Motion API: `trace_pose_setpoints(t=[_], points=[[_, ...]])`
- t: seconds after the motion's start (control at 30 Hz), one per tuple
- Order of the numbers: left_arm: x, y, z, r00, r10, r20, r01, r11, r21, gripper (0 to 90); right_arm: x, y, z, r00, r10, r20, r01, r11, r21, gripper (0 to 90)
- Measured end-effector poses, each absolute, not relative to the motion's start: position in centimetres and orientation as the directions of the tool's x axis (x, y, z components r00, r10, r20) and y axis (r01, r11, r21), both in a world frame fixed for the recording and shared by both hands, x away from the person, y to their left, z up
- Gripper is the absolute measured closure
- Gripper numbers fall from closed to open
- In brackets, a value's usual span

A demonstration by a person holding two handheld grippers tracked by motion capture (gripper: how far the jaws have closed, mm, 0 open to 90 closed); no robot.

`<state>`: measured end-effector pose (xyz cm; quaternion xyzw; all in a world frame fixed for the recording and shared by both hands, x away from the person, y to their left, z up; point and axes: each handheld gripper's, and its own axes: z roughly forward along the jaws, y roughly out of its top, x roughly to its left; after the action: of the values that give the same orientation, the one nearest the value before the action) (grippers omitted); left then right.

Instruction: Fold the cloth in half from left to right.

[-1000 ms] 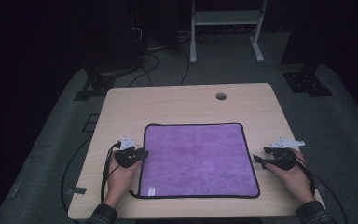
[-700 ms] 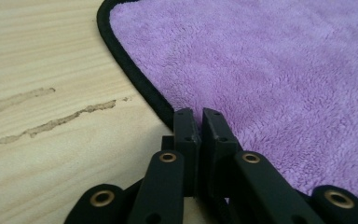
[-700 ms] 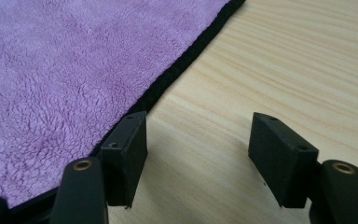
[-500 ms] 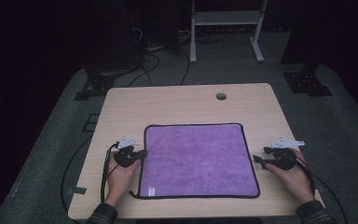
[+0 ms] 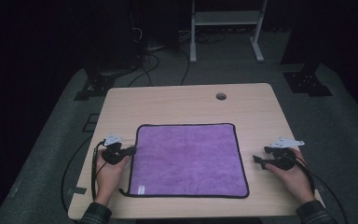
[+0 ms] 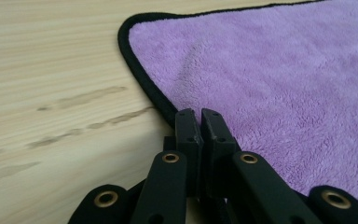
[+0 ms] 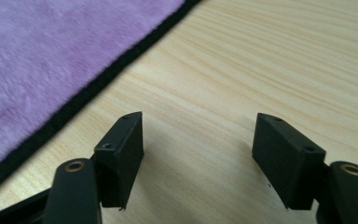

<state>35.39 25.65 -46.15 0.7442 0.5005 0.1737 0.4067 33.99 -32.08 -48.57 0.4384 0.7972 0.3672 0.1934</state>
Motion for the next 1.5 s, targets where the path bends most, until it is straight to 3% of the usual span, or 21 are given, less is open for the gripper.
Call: trace_pose_setpoints(t=[0.3, 0.43, 0.83, 1.5], points=[[35.3, 29.0, -45.4, 0.359, 0.92, -0.157, 0.613, -0.106, 0.783, 86.4, 34.0, -32.1, -48.6, -0.536, 0.844, 0.013, 0.56, 0.344, 0.754, 30.5], [35.1, 29.7, -45.2, 0.359, 0.907, -0.217, 0.612, -0.053, 0.789, 86.4, 34.1, -32.1, -48.6, -0.535, 0.845, 0.013, 0.561, 0.343, 0.754, 29.6], [35.2, 27.4, -43.7, 0.471, 0.816, -0.335, 0.568, 0.01, 0.823, 86.2, 34.1, -32.1, -48.6, -0.531, 0.847, 0.014, 0.563, 0.341, 0.753, 28.8], [36.2, 22.1, -43.2, 0.619, 0.7, -0.356, 0.548, -0.06, 0.834, 86.0, 34.1, -32.1, -48.6, -0.527, 0.849, 0.015, 0.567, 0.338, 0.751, 28.0]])
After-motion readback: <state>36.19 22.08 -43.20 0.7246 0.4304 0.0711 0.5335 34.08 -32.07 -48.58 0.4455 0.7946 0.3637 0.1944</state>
